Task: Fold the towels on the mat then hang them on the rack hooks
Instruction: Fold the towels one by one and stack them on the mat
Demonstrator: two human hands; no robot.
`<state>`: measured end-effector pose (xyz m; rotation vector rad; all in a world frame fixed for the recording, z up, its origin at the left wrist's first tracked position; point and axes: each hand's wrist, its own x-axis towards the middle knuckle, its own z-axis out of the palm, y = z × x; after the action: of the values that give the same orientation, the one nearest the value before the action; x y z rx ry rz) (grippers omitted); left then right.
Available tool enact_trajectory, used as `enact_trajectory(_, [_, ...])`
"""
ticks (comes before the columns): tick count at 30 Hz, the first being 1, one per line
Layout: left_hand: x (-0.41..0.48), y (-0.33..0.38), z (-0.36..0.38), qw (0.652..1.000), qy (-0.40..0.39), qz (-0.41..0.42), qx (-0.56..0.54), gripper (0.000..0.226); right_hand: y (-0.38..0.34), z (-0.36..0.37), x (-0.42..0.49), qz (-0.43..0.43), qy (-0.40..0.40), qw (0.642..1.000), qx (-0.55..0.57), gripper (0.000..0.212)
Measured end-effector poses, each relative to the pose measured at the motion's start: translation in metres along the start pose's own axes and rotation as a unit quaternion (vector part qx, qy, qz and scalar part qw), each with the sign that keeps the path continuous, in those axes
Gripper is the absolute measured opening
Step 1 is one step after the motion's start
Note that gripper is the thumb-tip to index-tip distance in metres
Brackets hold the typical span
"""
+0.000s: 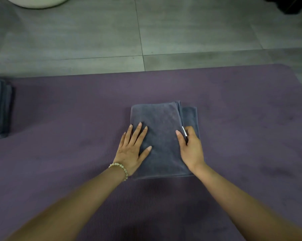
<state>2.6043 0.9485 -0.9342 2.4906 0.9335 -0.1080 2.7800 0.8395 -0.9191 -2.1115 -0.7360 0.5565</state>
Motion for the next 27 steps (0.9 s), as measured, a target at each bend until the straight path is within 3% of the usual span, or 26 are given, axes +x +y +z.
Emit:
enact_trajectory(4, [0.005,0.019,0.008,1.000,-0.015,0.020,-0.002,0.083,0.022,-0.029,0.004,0.005,0.040,0.999,0.015,0.014])
enact_trajectory(10, [0.012,0.031,0.021,0.999,-0.024,0.034,0.013,0.087,0.040,-0.042,0.006,0.076,0.034,0.996,0.017,0.016])
enact_trajectory(14, [0.006,0.038,0.016,0.998,0.018,-0.025,-0.055,0.083,0.038,-0.045,0.002,0.118,0.024,0.993,-0.002,0.023])
enact_trajectory(16, [0.001,0.041,0.013,0.977,0.067,-0.120,-0.164,0.093,0.036,-0.051,-0.002,0.139,0.008,0.990,-0.015,0.034])
enact_trajectory(18, [-0.001,0.039,0.007,0.938,0.075,-0.193,-0.279,0.088,0.036,-0.056,-0.010,0.166,-0.013,0.986,-0.002,0.043])
enact_trajectory(21, [-0.001,0.035,-0.005,0.909,-0.016,-0.216,-0.356,0.062,0.041,-0.055,-0.029,0.213,-0.034,0.976,0.016,0.054])
enact_trajectory(24, [-0.006,0.037,-0.008,0.892,-0.131,-0.225,-0.368,0.056,0.041,-0.053,-0.055,0.273,0.013,0.962,0.030,0.062])
enact_trajectory(27, [-0.010,0.045,-0.006,0.833,-0.137,-0.276,-0.459,0.060,0.034,-0.045,-0.073,0.272,0.089,0.958,0.033,0.071])
